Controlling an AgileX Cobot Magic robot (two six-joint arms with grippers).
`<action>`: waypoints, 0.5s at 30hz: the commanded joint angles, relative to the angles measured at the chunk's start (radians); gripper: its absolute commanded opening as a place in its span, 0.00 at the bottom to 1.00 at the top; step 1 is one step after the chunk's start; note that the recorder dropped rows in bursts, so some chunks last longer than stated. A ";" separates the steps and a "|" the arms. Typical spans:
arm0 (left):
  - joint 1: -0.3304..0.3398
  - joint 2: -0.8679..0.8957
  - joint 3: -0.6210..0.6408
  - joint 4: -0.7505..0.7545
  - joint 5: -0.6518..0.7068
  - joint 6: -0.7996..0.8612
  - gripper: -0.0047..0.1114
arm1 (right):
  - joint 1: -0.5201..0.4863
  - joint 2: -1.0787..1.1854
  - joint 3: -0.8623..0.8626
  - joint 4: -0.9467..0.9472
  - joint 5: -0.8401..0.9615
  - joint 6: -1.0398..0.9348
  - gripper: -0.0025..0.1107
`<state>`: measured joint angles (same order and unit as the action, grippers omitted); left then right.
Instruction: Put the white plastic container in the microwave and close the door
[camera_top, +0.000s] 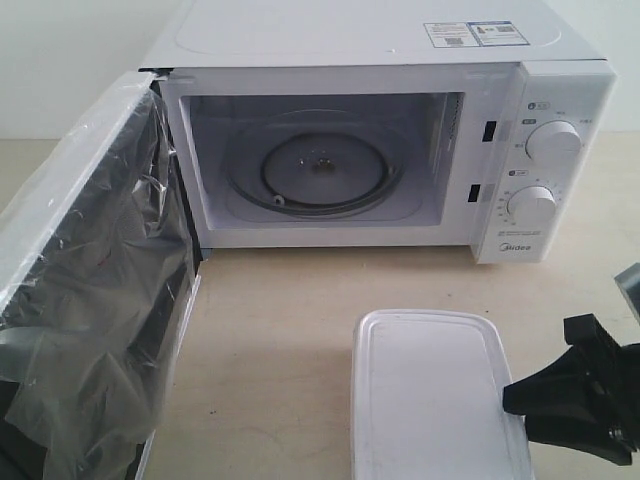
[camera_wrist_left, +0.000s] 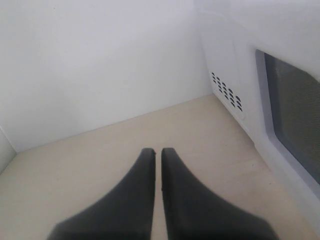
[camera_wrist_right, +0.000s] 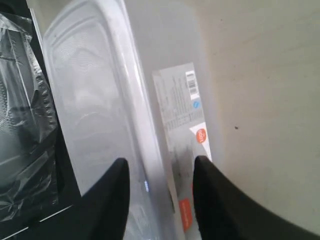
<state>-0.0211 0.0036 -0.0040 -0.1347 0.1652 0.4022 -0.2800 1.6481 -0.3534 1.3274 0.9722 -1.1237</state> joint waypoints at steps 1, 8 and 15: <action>0.004 -0.004 0.004 -0.004 -0.007 -0.014 0.08 | 0.001 0.002 0.002 0.010 0.015 -0.015 0.34; 0.004 -0.004 0.004 -0.004 -0.007 -0.014 0.08 | 0.001 0.039 0.002 0.047 0.059 -0.049 0.34; 0.004 -0.004 0.004 -0.004 -0.007 -0.014 0.08 | 0.001 0.039 0.002 0.061 0.069 -0.071 0.34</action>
<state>-0.0211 0.0036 -0.0040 -0.1347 0.1652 0.4022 -0.2795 1.6855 -0.3534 1.3812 1.0272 -1.1769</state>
